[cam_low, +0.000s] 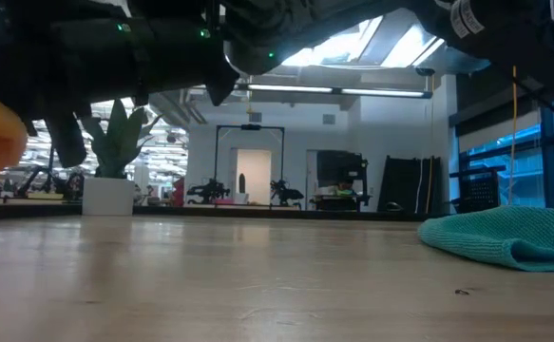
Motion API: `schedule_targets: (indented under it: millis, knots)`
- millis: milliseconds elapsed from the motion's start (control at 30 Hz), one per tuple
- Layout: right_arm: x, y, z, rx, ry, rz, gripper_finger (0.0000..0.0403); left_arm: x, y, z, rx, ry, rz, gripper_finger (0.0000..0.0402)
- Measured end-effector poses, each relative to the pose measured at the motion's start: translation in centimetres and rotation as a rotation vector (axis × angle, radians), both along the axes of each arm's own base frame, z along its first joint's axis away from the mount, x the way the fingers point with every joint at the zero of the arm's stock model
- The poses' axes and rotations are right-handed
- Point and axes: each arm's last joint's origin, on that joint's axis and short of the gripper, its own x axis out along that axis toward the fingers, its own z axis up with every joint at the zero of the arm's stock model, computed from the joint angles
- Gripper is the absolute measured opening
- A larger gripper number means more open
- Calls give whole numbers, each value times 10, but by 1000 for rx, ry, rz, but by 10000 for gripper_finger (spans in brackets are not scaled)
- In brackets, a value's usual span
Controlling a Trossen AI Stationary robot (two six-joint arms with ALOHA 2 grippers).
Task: Roll microfiber towels into tight, uniform cylinder then place into a basket
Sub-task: Put the rolled orange microfiber towel into the bin
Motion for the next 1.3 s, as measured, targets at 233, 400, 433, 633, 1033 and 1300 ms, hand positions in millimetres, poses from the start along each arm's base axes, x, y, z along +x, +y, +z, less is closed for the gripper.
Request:
schedule_targets:
  millis: [233, 400, 433, 633, 1033, 1300]
  knots:
    - [-1, -7, -3, -15, 67, -12, 21, 0, 0, 0, 0, 0, 0, 110]
    - [-3, -13, 6, -42, 137, 9, 21, 0, 0, 0, 0, 0, 0, 110]
    - [-3, -14, 9, -65, 149, 18, 21, 0, 0, 0, 0, 0, 0, 110]
    - [-11, -18, 29, -148, 221, 50, 21, 0, 0, 0, 0, 0, 0, 110]
    - [-24, -23, 62, -182, 275, 7, 21, 0, 0, 0, 13, -2, -12, 110]
    - [-23, -14, 77, -176, 190, 4, 21, 0, 0, 0, 18, -3, -16, 110]
